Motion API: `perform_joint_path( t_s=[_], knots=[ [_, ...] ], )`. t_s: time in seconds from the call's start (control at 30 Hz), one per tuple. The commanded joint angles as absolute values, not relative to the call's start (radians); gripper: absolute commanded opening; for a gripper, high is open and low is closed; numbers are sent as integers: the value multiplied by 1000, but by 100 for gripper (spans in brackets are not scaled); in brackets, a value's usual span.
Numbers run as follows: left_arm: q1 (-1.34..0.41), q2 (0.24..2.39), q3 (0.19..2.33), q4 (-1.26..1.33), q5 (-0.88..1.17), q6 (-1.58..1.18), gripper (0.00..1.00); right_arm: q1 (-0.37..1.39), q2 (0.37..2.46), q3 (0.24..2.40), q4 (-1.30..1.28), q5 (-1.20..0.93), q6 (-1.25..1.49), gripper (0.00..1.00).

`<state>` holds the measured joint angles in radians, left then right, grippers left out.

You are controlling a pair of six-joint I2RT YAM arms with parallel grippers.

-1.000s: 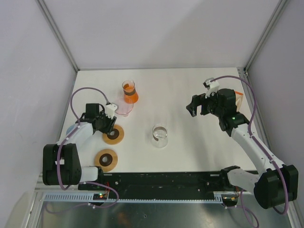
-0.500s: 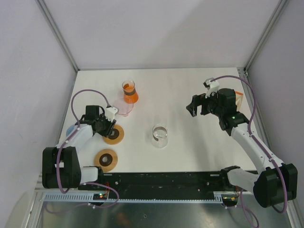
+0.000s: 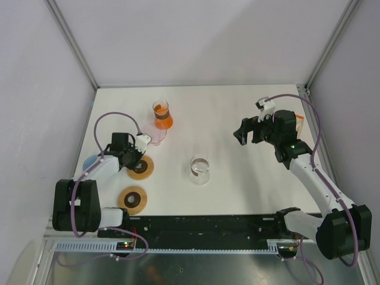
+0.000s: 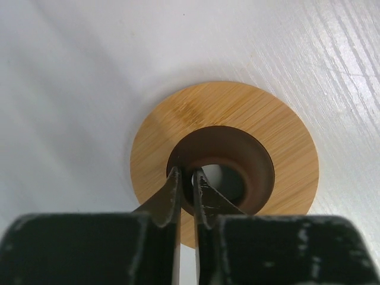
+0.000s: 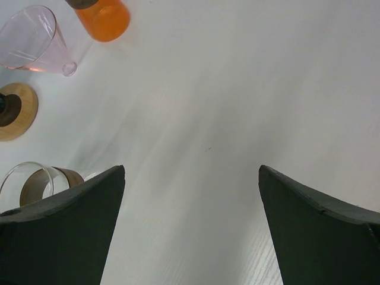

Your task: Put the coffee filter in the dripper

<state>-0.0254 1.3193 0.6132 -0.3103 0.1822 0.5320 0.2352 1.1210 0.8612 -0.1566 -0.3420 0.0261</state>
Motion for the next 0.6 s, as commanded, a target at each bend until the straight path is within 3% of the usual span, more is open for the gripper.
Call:
perform_joint_path(
  t_s=[0.0, 0.57],
  knots=[
    [-23, 1330, 574, -310, 128, 554, 4, 229, 1109, 899, -119, -367, 34, 100],
    [-5, 1141, 771, -509, 6, 476, 0, 230, 1087, 899, -129, -371, 44, 99]
  ],
)
